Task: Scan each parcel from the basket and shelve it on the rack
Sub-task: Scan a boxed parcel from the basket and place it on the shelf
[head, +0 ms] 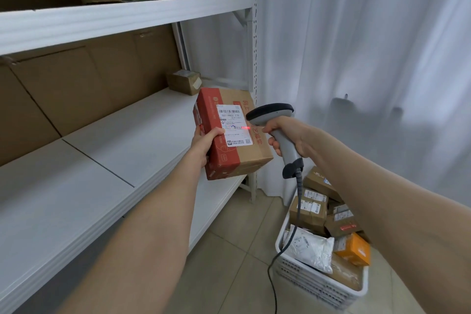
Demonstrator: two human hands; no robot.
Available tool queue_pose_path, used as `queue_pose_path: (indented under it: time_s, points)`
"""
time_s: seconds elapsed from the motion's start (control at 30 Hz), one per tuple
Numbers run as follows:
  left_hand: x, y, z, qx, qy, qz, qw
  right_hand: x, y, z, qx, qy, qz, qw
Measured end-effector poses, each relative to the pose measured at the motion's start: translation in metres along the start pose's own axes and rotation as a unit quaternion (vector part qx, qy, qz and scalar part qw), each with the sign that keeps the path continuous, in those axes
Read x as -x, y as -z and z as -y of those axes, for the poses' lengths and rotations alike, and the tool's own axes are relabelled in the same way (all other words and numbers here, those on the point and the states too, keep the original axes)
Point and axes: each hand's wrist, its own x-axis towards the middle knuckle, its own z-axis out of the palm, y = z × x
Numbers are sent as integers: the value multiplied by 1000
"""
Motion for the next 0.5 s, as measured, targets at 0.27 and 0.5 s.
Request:
queue_pose_path:
  time_s: [0.27,0.5]
  points:
    - [-10,13,-19,-4,-7,-18,1000,-21,-14,18,9,9,15,1000]
    - [-15,15,-38,7,10,-55,998,-54,-15,37,-18,3,49,999]
